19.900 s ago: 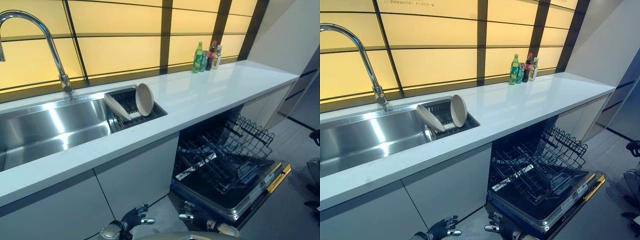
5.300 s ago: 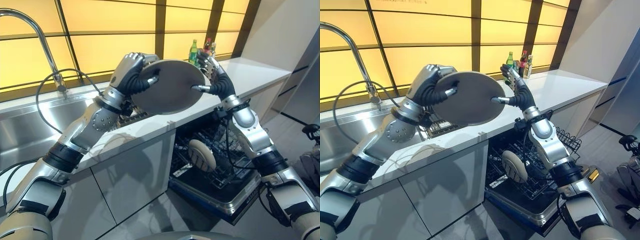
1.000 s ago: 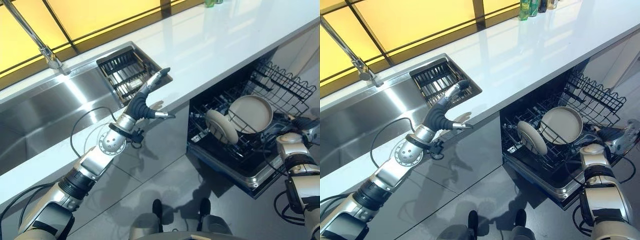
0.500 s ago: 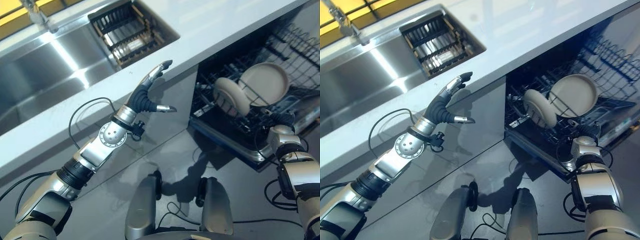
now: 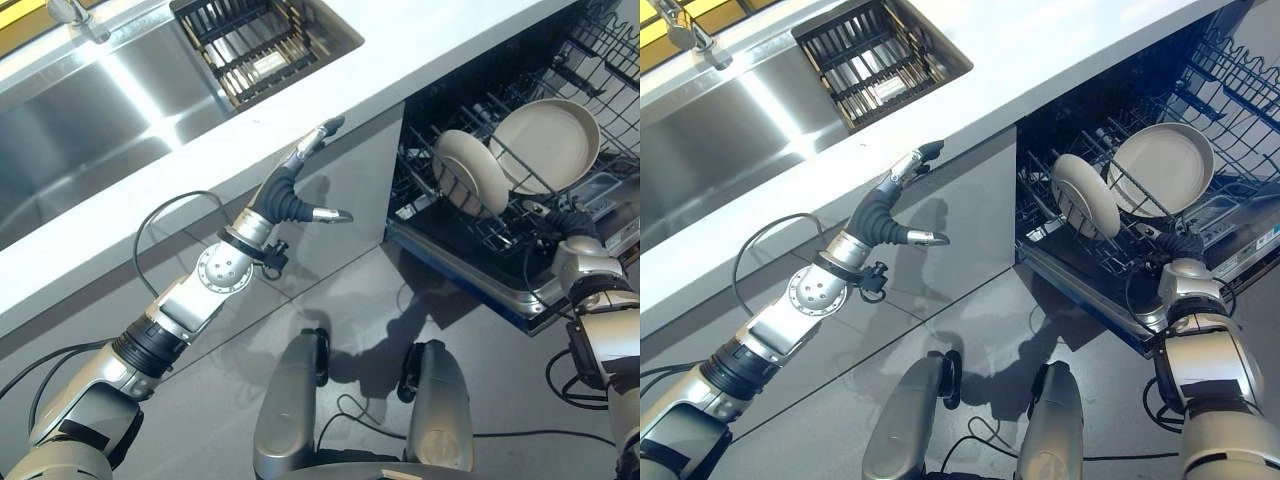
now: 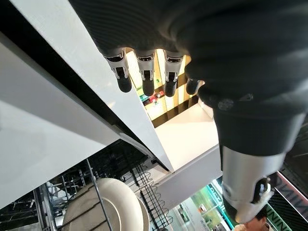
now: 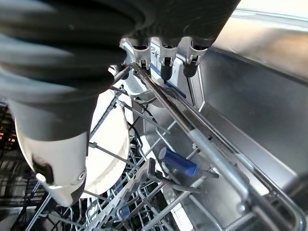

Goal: Pick up plates and place into dishwasher.

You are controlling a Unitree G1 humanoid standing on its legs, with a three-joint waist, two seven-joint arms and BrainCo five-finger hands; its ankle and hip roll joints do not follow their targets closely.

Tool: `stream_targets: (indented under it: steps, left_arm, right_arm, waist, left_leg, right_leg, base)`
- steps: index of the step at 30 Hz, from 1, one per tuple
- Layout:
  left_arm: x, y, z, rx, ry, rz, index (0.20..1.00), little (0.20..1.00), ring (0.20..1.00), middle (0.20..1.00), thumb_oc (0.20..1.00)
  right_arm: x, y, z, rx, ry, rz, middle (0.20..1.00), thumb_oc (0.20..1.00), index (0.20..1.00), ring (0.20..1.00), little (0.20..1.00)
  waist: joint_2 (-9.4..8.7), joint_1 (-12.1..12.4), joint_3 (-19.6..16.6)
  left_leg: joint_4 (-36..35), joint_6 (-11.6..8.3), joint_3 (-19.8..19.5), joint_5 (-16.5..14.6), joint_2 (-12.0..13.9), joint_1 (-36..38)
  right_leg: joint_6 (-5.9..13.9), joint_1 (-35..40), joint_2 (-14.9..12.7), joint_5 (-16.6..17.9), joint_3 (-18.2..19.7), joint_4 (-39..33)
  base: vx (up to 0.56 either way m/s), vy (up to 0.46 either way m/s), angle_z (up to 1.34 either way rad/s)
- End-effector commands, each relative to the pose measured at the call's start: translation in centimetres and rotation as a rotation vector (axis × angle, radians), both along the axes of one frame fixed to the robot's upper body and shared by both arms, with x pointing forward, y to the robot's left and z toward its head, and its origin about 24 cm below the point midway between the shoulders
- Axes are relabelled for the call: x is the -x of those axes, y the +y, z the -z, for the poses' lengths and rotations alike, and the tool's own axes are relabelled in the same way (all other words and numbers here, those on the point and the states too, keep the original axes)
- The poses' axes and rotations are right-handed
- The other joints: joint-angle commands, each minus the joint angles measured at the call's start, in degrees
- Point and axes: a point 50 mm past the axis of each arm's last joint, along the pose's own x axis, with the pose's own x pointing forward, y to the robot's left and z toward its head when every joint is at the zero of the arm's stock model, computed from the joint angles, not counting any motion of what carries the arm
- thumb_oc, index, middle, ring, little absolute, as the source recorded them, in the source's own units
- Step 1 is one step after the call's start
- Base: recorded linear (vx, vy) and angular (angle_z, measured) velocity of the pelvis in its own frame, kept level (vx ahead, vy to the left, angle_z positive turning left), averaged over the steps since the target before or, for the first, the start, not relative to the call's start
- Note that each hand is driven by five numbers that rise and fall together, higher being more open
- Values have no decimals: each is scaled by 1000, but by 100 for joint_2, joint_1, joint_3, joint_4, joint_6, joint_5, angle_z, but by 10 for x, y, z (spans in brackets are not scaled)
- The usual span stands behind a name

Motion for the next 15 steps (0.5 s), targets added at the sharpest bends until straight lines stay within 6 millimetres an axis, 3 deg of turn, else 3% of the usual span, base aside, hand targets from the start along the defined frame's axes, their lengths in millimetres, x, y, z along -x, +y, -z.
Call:
stream_targets:
  steps: [1, 15]
  left_arm:
    - [10, 3, -25, 70, -82, 48, 1000, 1000, 1000, 1000, 1000]
    - [6, 27, -40, 63, -93, -6, 1000, 1000, 1000, 1000, 1000]
  right_arm:
    - [-31, 35, -33, -69, -170, -201, 1000, 1000, 1000, 1000, 1000]
    - [-49, 50, -131, -213, -526, -374, 1000, 1000, 1000, 1000, 1000]
  waist:
    - [87, 200, 26]
    - [-23, 452, 5]
  left_leg:
    - [259, 568, 65, -716, -208, 88]
    - [252, 556, -89, -550, -283, -365]
  right_leg:
    - [-304, 118, 103, -6, 72, -97]
    - [-313, -329, 139, -44, -38, 150]
  base:
    - [38, -68, 5]
    - [21, -70, 1]
